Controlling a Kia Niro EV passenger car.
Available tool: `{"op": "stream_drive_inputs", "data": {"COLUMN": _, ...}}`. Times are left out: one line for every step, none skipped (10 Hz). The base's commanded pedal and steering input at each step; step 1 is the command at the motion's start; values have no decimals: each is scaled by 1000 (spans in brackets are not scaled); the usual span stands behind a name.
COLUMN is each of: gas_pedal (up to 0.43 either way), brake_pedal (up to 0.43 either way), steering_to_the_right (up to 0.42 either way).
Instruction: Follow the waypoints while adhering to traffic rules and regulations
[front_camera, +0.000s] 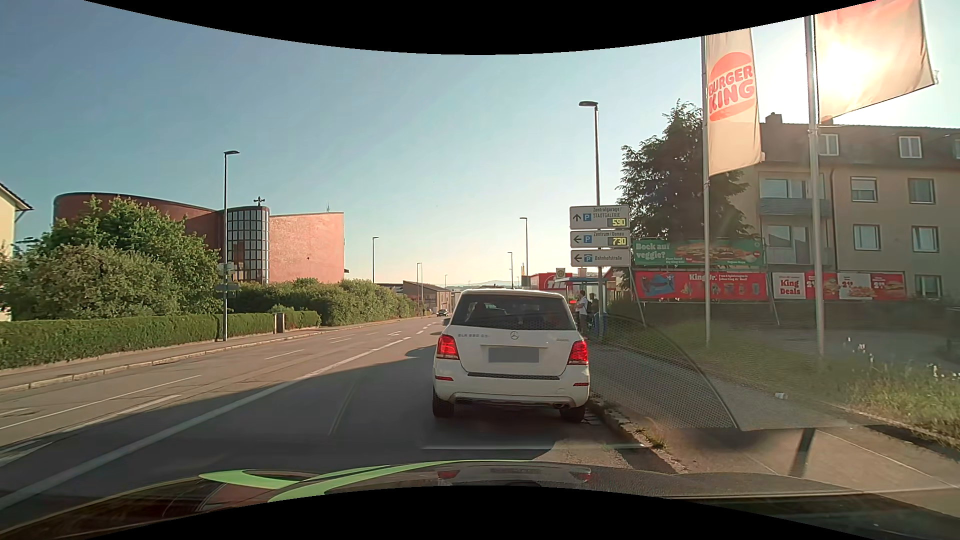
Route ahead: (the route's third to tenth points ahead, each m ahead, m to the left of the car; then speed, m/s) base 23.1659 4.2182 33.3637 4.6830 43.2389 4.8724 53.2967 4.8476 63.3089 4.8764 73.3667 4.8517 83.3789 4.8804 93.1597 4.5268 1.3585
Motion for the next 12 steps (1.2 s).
{"op": "stream_drive_inputs", "data": {"gas_pedal": 20, "brake_pedal": 0, "steering_to_the_right": -9}}
{"op": "stream_drive_inputs", "data": {"gas_pedal": 28, "brake_pedal": 0, "steering_to_the_right": -9}}
{"op": "stream_drive_inputs", "data": {"gas_pedal": 39, "brake_pedal": 0, "steering_to_the_right": -10}}
{"op": "stream_drive_inputs", "data": {"gas_pedal": 39, "brake_pedal": 0, "steering_to_the_right": -11}}
{"op": "stream_drive_inputs", "data": {"gas_pedal": 39, "brake_pedal": 0, "steering_to_the_right": -15}}
{"op": "stream_drive_inputs", "data": {"gas_pedal": 39, "brake_pedal": 0, "steering_to_the_right": -17}}
{"op": "stream_drive_inputs", "data": {"gas_pedal": 39, "brake_pedal": 0, "steering_to_the_right": -16}}
{"op": "stream_drive_inputs", "data": {"gas_pedal": 39, "brake_pedal": 0, "steering_to_the_right": -15}}
{"op": "stream_drive_inputs", "data": {"gas_pedal": 39, "brake_pedal": 0, "steering_to_the_right": -11}}
{"op": "stream_drive_inputs", "data": {"gas_pedal": 39, "brake_pedal": 0, "steering_to_the_right": -9}}
{"op": "stream_drive_inputs", "data": {"gas_pedal": 39, "brake_pedal": 0, "steering_to_the_right": -6}}
{"op": "stream_drive_inputs", "data": {"gas_pedal": 39, "brake_pedal": 0, "steering_to_the_right": -6}}
